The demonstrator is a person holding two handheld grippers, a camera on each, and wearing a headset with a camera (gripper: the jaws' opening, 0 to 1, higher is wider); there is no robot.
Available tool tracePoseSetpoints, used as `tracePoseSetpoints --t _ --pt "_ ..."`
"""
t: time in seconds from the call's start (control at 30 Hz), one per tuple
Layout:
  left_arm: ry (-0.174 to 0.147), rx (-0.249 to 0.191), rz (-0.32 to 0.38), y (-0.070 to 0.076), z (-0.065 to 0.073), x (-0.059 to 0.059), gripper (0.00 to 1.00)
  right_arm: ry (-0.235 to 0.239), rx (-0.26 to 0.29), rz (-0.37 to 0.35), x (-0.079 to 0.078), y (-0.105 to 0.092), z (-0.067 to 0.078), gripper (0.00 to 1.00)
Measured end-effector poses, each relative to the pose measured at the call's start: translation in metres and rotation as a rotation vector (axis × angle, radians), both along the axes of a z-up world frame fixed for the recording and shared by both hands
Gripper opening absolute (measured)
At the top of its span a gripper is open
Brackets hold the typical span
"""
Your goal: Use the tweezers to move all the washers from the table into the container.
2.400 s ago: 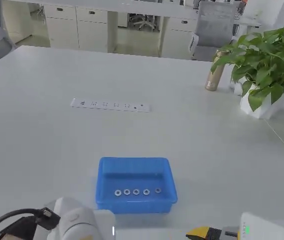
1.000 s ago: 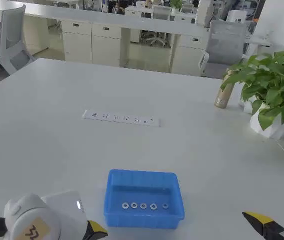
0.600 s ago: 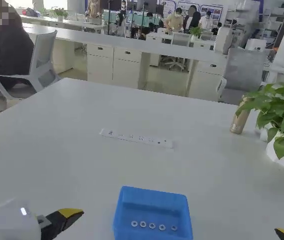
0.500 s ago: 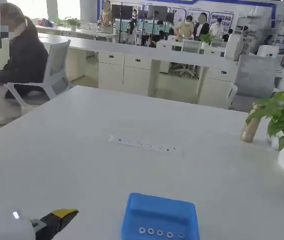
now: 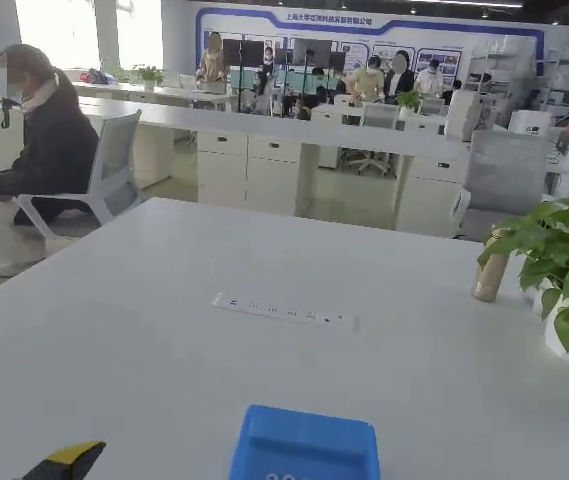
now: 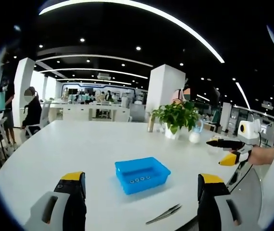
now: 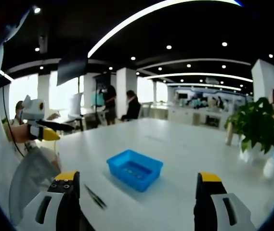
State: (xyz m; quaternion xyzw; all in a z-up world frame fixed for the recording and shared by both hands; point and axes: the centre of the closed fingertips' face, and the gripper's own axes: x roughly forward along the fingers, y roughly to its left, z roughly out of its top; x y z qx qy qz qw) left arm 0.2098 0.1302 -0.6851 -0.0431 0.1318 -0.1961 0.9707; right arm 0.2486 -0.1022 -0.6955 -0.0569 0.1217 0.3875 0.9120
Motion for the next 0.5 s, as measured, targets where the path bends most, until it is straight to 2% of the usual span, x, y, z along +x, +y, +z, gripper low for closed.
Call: tracePoseSetpoints --t 0.07,0.2,0.37,0.4,0.5 --pt "-0.007 -0.021 0.010 -0.001 0.002 0.000 0.99 -0.011 -0.010 0.000 0.001 0.001 0.000 0.99" --pt "-0.023 -0.052 0.031 0.001 0.006 0.000 0.99 0.001 -0.004 0.003 0.004 0.005 -0.002 0.99" --pt "-0.047 -0.110 0.060 0.009 0.012 0.002 0.99 0.003 -0.026 0.005 0.006 0.007 -0.004 0.99" --pt "-0.065 -0.118 0.072 0.012 0.015 0.004 0.99 0.005 -0.023 0.007 0.005 0.006 -0.004 0.99" --pt "-0.083 -0.098 0.071 0.012 0.017 0.005 0.99 0.011 -0.028 0.003 0.002 0.002 -0.006 0.99"
